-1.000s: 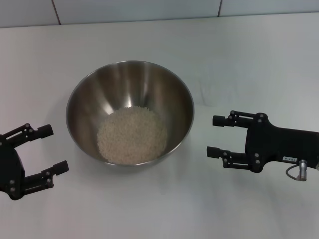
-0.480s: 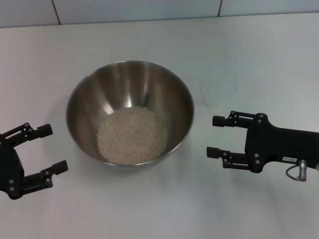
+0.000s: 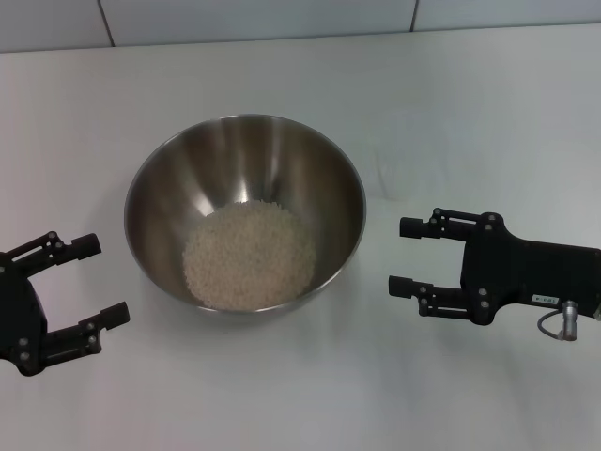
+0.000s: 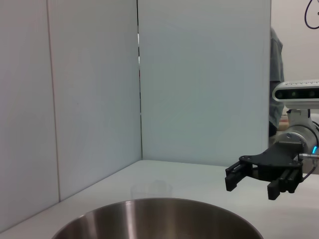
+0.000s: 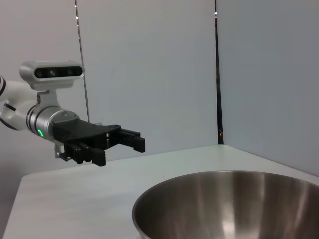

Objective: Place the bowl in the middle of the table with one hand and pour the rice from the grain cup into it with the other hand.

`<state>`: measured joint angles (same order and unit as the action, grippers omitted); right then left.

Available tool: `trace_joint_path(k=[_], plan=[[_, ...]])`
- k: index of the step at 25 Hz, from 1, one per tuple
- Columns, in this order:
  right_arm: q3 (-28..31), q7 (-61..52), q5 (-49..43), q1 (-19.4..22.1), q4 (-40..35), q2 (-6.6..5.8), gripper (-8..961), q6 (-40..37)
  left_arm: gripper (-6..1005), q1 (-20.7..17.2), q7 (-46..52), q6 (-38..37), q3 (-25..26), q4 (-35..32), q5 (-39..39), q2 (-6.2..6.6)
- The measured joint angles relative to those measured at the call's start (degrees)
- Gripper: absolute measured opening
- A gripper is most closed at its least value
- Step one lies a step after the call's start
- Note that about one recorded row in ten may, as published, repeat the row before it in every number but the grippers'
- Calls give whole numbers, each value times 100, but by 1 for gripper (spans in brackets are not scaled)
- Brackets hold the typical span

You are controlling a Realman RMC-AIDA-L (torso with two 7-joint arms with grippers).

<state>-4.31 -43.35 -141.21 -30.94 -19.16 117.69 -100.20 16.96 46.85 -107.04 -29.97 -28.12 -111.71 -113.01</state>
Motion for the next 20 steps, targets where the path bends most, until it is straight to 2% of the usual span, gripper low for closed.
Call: trace_joint_path(k=[20], plan=[[0,0,6,-9,0,0,709,7,795,27,25,0,0,-1,0,-6]])
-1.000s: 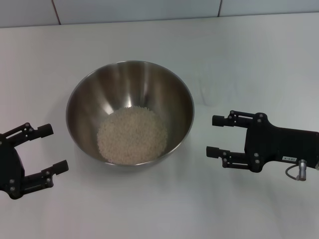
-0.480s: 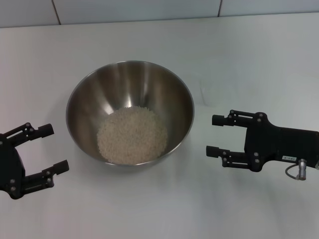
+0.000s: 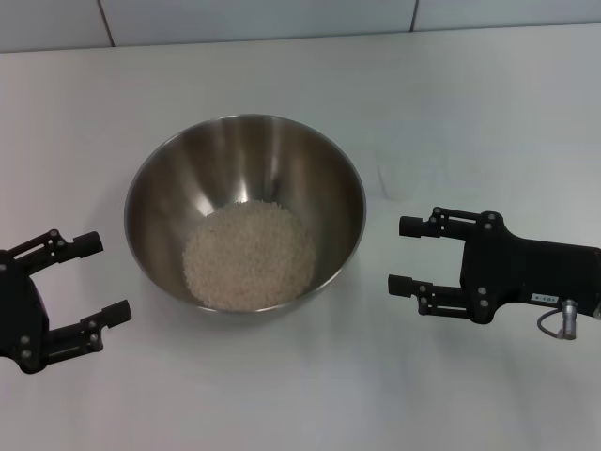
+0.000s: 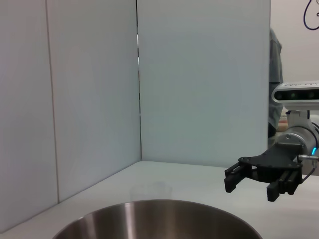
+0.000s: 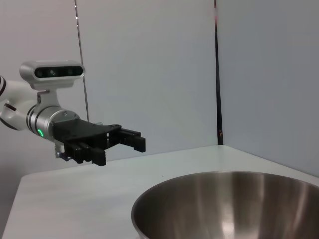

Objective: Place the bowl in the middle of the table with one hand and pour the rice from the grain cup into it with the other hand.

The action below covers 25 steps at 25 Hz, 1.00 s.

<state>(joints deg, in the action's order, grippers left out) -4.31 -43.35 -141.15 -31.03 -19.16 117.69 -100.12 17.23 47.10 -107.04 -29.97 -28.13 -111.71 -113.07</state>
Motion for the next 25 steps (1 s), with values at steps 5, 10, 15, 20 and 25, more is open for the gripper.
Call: trace_joint_path(k=[5,10,15,20,25], plan=[[0,-2,0,0,0,0,709,14,795,0,23,0,0,-5,0,-3],[0,-4,-2,-3,0,0,709,37,795,0,26,0,0,-8,0,-4],[0,-6,-14,-18,0,0,709,38,795,4,27,0,9,-8,0,-8],[0,-8,-24,-36,0,0,709,40,795,7,27,0,11,-8,0,-14],[0,-13,-34,-48,0,0,709,45,795,9,27,0,11,-8,0,-17]])
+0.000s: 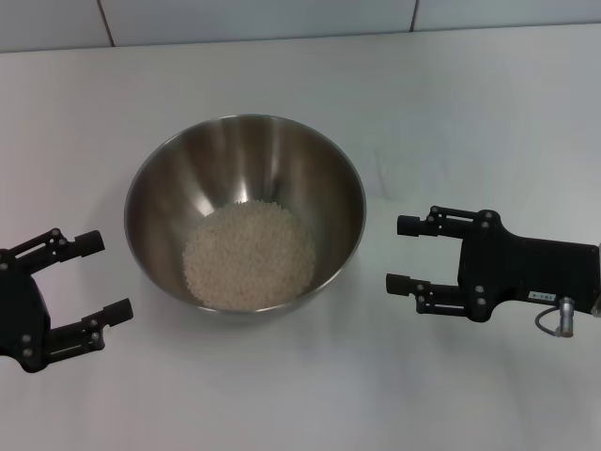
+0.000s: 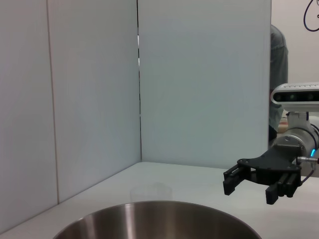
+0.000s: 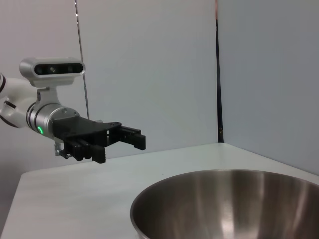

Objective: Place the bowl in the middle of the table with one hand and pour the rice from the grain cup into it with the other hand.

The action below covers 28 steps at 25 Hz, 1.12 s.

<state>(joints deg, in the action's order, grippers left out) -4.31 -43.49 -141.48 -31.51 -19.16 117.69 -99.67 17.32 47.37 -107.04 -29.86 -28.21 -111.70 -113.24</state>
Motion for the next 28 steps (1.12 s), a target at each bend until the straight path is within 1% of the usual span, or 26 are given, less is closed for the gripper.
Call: trace_joint_path(k=[28], plan=[[0,-2,-2,-4,8,3,709,1,795,17,0,-11,-11,-9,0,-5]])
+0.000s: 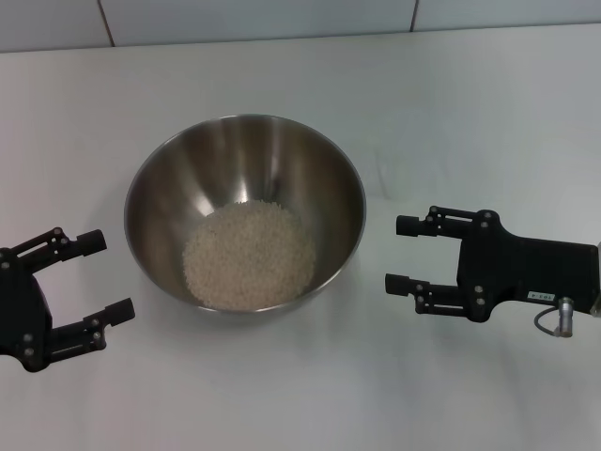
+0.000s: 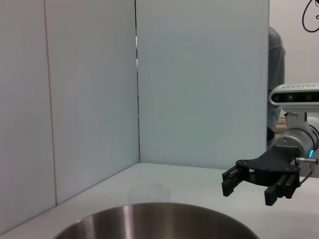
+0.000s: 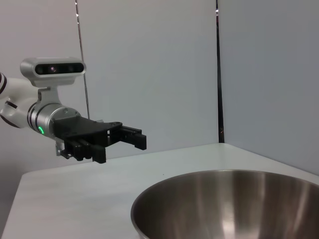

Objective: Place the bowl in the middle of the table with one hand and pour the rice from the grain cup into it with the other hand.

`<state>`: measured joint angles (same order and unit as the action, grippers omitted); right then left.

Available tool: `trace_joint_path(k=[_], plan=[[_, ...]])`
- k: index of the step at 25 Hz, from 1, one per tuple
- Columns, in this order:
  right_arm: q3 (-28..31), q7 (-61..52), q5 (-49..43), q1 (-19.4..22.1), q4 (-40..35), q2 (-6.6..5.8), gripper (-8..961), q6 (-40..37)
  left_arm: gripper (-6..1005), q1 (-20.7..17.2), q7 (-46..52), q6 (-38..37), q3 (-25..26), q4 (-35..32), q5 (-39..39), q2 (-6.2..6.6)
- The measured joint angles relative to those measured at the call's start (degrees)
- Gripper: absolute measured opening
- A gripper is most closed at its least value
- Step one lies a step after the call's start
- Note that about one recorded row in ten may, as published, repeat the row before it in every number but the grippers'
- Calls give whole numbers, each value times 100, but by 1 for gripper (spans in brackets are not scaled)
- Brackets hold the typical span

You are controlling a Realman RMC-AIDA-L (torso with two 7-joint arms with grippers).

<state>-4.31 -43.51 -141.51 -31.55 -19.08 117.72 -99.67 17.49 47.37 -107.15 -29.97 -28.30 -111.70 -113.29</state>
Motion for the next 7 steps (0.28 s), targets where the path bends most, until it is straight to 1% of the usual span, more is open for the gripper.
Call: trace_joint_path(k=[7], plan=[[0,0,0,28,-7,20,709,0,795,-3,0,-7,0,0,0,0]])
